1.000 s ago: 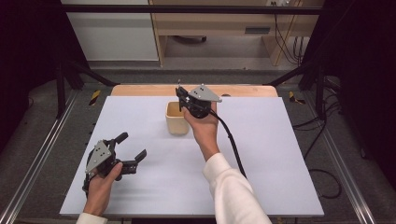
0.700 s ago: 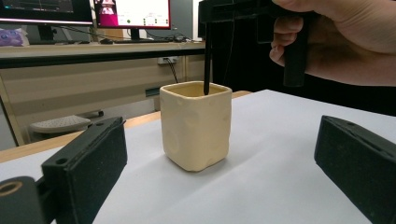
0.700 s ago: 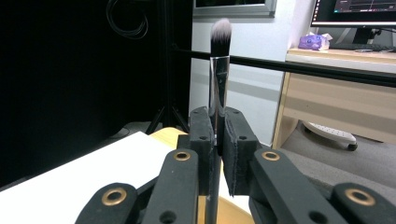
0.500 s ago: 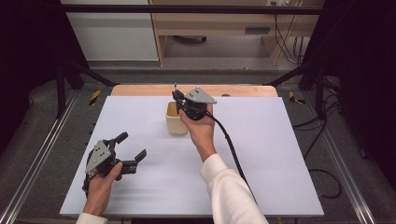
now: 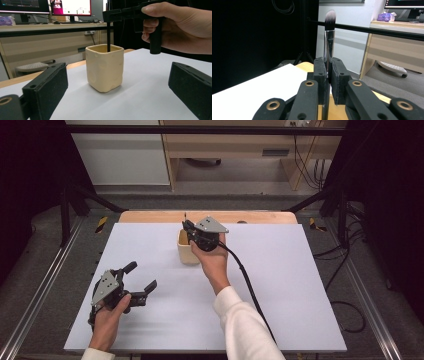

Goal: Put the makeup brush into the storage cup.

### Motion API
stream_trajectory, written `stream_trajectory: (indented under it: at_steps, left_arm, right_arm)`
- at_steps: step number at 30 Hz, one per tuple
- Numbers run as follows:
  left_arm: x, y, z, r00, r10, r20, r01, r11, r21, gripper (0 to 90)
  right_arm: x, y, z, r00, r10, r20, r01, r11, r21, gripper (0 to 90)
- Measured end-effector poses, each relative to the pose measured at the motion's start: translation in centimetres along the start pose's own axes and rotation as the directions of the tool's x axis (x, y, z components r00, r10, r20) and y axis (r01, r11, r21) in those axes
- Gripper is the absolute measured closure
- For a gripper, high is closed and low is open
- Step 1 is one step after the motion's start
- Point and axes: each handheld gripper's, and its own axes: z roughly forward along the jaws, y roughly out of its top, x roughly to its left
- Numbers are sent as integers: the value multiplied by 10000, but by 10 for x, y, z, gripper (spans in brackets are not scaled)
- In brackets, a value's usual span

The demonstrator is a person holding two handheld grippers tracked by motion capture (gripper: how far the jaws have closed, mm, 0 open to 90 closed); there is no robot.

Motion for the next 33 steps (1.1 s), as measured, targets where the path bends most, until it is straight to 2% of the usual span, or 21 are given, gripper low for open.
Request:
stream_trajectory:
  at_steps: [18,33]
  left_arm:
    - [1,0,-1,10000,-20,-45,20,10000,-9,22]
    - [2,1,-1,10000,-20,-59,20,10000,-18,22]
  right_arm:
    - [2,-9,2,9994,-338,-68,341,9985,420,834]
    - [-3,-12,-5,9996,-261,113,253,9971,724,833]
